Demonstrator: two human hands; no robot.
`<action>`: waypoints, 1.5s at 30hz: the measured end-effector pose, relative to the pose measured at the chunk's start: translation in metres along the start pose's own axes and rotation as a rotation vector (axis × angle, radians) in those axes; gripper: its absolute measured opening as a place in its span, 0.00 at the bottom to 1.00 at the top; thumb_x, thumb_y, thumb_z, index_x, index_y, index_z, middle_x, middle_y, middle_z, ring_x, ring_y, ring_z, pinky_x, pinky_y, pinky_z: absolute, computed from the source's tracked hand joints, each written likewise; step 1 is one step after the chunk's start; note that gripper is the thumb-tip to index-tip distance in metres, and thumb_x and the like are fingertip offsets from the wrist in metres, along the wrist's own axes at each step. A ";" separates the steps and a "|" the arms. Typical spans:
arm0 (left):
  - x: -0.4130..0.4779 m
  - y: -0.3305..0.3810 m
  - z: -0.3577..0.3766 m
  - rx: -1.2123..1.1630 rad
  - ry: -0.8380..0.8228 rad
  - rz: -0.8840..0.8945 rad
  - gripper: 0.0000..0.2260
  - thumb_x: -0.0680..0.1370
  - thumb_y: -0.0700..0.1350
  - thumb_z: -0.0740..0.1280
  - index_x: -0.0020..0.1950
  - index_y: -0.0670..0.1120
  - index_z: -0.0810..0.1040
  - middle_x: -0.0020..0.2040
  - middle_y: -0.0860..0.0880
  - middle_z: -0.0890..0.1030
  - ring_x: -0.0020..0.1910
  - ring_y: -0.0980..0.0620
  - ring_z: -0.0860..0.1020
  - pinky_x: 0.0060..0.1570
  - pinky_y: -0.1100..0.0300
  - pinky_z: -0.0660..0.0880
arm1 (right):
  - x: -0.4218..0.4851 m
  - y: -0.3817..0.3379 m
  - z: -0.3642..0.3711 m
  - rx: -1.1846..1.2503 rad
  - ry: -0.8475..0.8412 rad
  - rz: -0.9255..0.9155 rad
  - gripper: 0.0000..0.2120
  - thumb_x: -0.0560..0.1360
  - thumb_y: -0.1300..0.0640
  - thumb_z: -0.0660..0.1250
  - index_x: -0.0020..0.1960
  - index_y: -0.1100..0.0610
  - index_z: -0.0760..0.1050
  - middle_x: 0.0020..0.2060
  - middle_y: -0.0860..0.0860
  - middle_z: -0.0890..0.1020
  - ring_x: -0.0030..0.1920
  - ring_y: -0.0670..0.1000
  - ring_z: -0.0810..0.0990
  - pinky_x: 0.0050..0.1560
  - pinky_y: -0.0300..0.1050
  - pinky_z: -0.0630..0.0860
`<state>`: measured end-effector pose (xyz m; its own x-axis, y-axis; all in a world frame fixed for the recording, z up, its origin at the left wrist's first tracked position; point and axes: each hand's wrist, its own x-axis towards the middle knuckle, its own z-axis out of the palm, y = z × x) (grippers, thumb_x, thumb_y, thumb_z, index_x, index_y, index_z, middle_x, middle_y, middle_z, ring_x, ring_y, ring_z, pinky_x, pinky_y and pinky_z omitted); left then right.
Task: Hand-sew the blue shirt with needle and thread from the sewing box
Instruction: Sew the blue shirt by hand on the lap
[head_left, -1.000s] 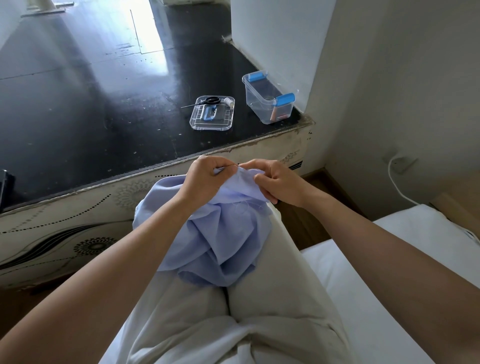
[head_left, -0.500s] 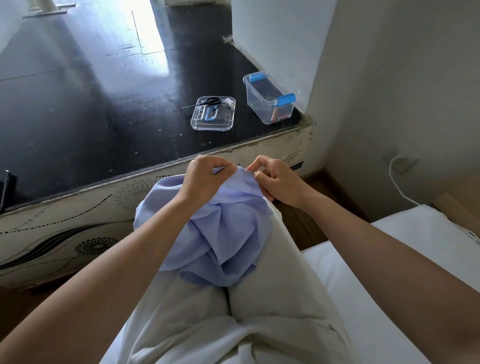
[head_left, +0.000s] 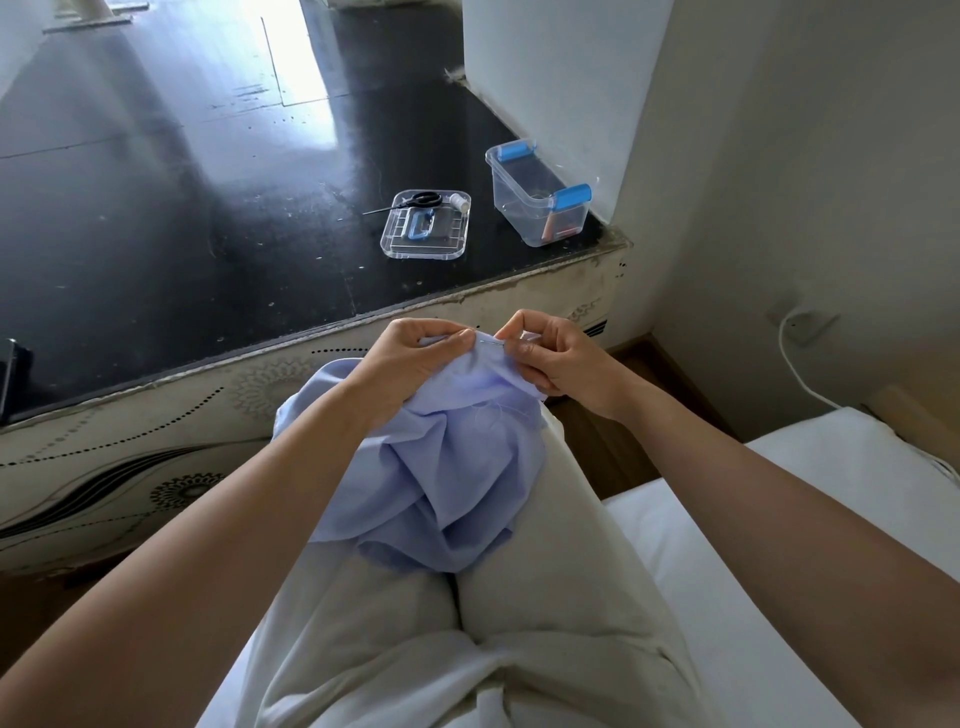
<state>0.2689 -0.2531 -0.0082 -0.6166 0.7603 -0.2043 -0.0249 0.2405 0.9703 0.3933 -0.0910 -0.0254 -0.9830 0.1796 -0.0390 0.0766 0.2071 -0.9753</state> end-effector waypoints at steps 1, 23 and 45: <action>-0.001 0.001 0.000 -0.067 -0.021 -0.039 0.05 0.79 0.41 0.67 0.48 0.44 0.83 0.39 0.48 0.84 0.37 0.54 0.81 0.37 0.64 0.79 | 0.000 0.000 0.000 0.010 -0.011 -0.006 0.05 0.82 0.57 0.59 0.52 0.55 0.73 0.34 0.60 0.72 0.28 0.47 0.67 0.28 0.33 0.67; 0.003 0.004 0.006 -0.132 -0.019 -0.181 0.07 0.79 0.45 0.67 0.49 0.42 0.82 0.40 0.46 0.84 0.36 0.53 0.81 0.34 0.64 0.78 | 0.008 0.001 0.009 0.057 0.027 0.028 0.05 0.84 0.57 0.56 0.58 0.55 0.68 0.35 0.52 0.76 0.30 0.47 0.71 0.30 0.34 0.71; 0.006 0.008 0.013 -0.028 0.121 -0.266 0.07 0.74 0.47 0.74 0.41 0.44 0.84 0.36 0.48 0.84 0.33 0.53 0.80 0.34 0.62 0.78 | 0.022 0.003 0.024 -0.489 0.431 -0.440 0.15 0.76 0.41 0.58 0.48 0.49 0.77 0.50 0.50 0.75 0.51 0.49 0.73 0.55 0.49 0.74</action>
<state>0.2754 -0.2385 -0.0032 -0.6748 0.5950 -0.4366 -0.2187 0.4038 0.8883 0.3673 -0.1099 -0.0342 -0.7964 0.3192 0.5137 -0.1412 0.7278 -0.6711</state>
